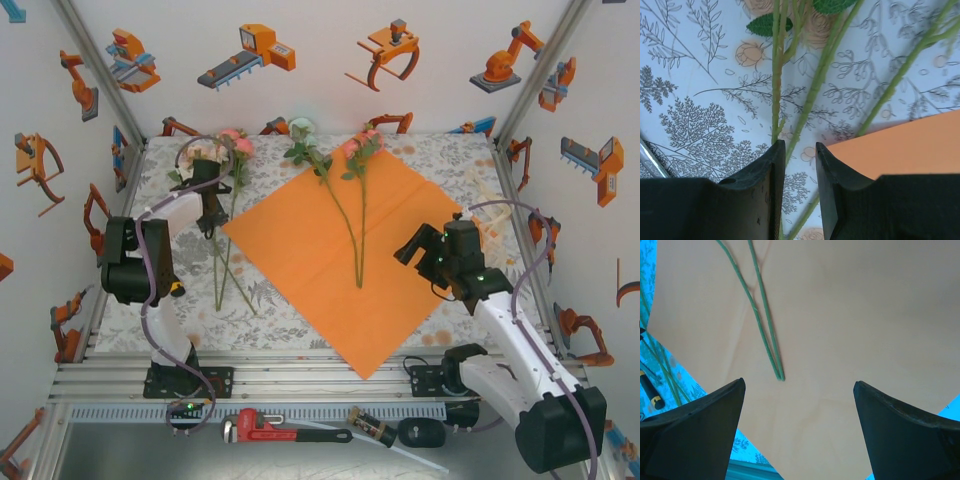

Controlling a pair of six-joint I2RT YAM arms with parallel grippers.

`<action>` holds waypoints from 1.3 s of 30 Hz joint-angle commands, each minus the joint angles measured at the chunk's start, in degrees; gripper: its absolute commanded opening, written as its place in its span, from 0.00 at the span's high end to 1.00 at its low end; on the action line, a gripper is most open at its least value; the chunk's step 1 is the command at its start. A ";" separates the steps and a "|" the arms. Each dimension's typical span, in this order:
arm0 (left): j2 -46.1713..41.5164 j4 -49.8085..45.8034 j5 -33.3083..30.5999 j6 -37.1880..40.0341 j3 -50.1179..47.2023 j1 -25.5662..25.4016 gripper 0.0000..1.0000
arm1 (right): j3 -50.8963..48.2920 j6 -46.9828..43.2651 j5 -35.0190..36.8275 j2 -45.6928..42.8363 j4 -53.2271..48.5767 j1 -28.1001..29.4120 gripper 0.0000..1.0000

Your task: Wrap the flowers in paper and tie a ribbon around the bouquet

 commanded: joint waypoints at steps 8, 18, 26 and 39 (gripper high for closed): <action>-0.75 -1.78 -3.06 -0.06 0.36 1.33 0.67 | 2.42 -0.47 -0.48 1.64 0.42 0.16 0.20; -7.33 7.77 4.15 2.12 -6.43 3.13 0.69 | 2.35 -0.26 -0.82 2.00 0.78 0.15 0.20; -6.27 1.52 1.88 0.38 -5.22 4.93 0.68 | 2.33 -0.34 -0.63 1.84 0.86 0.15 0.20; -2.72 -1.19 6.17 -0.35 -2.41 6.70 0.71 | 2.60 -0.52 -0.21 1.05 0.14 0.15 0.20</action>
